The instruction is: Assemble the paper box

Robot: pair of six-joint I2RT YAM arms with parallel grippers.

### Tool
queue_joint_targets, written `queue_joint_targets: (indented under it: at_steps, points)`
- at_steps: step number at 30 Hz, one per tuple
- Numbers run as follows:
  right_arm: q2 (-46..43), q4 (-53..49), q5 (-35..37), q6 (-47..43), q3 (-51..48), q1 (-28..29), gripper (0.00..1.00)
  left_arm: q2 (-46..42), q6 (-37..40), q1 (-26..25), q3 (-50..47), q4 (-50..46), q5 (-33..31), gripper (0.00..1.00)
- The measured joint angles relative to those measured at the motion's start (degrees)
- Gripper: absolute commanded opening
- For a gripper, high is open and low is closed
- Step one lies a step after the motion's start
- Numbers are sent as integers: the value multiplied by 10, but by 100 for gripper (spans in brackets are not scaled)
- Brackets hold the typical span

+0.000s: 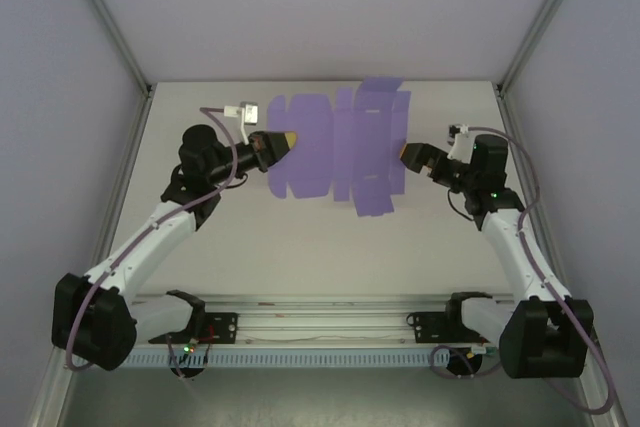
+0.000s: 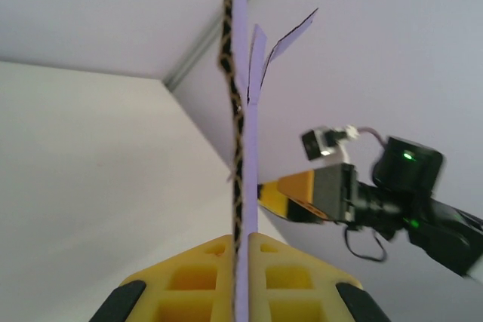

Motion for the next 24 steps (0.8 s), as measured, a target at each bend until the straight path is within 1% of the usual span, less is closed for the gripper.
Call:
queue_joint_targets:
  at_steps: [2, 3, 5, 7, 9, 11, 12, 15, 17, 18, 19, 22, 23, 24]
  points:
    - [-1, 16, -46, 3, 1, -4, 86, -22, 3, 0, 0, -12, 15, 0]
    - [-1, 23, -67, 6, 2, -4, 83, -30, 5, 0, 0, -14, 18, 0]
    - [-1, 36, -105, 10, 4, -4, 75, -47, 4, 0, -2, -13, 21, 0]
    - [0, 46, -136, 14, 5, -4, 70, -63, 4, 0, -7, -13, 22, 0]
    - [0, 50, -161, 17, 5, -4, 62, -73, 4, 0, -10, -13, 21, 0]
    - [0, 62, -185, 21, 3, -4, 52, -82, -1, 0, -17, -13, 15, 0]
    - [-1, 71, -196, 24, 1, -4, 49, -85, -3, 0, -20, -13, 13, 0]
    - [-7, 87, -220, 30, -7, -4, 34, -86, -7, 0, -27, -13, 4, 0]
    - [-13, 91, -228, 32, -9, -6, 28, -86, -7, 1, -30, -14, -3, 0]
    - [-16, 94, -232, 33, -9, -6, 22, -86, -9, 1, -31, -14, -6, 0]
    - [-19, 96, -234, 33, -9, -5, 18, -86, -11, 1, -32, -13, -10, 0]
    - [-23, 104, -246, 31, -10, -5, 16, -86, -16, 1, -37, -13, -19, 0]
    - [-23, 105, -248, 30, -10, -5, 9, -86, -17, 1, -38, -13, -21, 0]
    - [-23, 105, -249, 26, -10, -4, 0, -86, -18, 1, -38, -14, -24, 0]
